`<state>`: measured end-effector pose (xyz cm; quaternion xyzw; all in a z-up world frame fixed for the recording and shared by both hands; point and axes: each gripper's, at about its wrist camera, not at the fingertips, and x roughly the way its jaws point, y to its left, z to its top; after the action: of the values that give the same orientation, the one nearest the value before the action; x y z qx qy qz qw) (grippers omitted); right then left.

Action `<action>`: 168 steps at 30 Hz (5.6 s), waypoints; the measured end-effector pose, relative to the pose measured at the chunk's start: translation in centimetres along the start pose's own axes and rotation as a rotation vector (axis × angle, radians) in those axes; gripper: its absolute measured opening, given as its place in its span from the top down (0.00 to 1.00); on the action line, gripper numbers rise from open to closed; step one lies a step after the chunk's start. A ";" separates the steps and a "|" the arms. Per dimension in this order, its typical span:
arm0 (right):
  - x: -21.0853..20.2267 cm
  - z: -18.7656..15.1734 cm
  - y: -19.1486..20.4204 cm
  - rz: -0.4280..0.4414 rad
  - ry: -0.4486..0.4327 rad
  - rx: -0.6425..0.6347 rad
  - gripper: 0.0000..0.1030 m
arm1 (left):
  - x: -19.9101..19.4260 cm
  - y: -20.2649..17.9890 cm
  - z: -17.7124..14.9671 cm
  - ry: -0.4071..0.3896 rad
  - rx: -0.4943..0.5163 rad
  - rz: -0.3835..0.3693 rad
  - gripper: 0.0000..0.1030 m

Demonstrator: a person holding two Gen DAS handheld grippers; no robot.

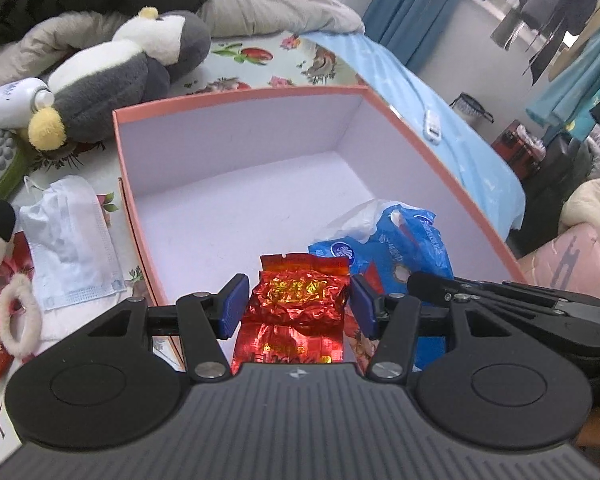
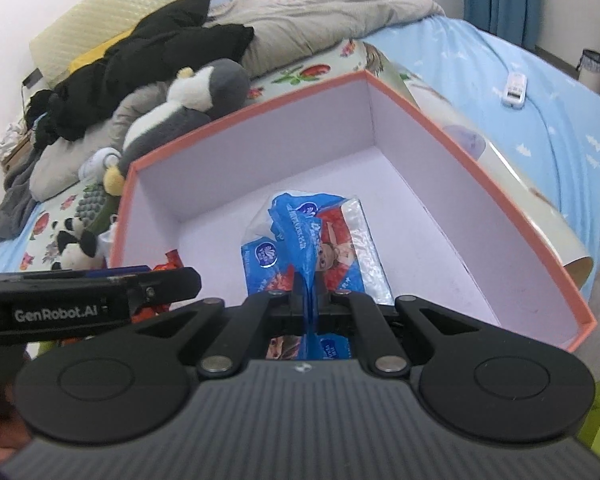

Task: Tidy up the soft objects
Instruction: 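Carry both packs into the pink box and open both grippers, then withdraw both grippers from the box back over the bed, then grasp the white fuzzy ring with the right gripper while the left grasps the brown snack packet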

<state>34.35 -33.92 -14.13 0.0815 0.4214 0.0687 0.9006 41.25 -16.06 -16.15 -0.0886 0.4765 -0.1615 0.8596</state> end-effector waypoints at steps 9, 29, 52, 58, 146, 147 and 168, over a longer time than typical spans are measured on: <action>1.3 0.0 -0.8 -0.015 0.048 0.030 0.90 | 0.2 -1.0 0.2 -0.005 0.043 0.005 0.31; -9.8 -3.0 3.2 0.014 -0.073 -0.004 0.74 | -16.3 -2.4 -6.4 -0.193 0.030 0.024 0.30; -19.6 -9.5 9.7 0.056 -0.205 -0.069 0.19 | -30.7 0.1 -17.2 -0.337 -0.012 0.089 0.26; -20.4 -10.5 11.1 0.079 -0.206 -0.124 0.16 | -32.4 0.7 -19.3 -0.341 -0.010 0.117 0.22; 13.9 -2.3 25.6 0.300 0.352 -0.226 0.39 | -8.3 27.7 -13.5 -0.075 -0.533 0.123 0.38; 14.5 -2.3 25.3 0.300 0.359 -0.221 0.40 | -7.9 27.8 -13.5 -0.070 -0.538 0.120 0.42; 15.2 -3.5 26.7 0.226 0.268 -0.477 0.90 | -6.4 28.7 -14.6 -0.121 -0.617 0.082 0.83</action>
<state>39.87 -4.60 -22.24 -0.0957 0.4969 0.2759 0.8172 31.26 13.06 -27.57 -0.3355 0.4541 0.0308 0.8248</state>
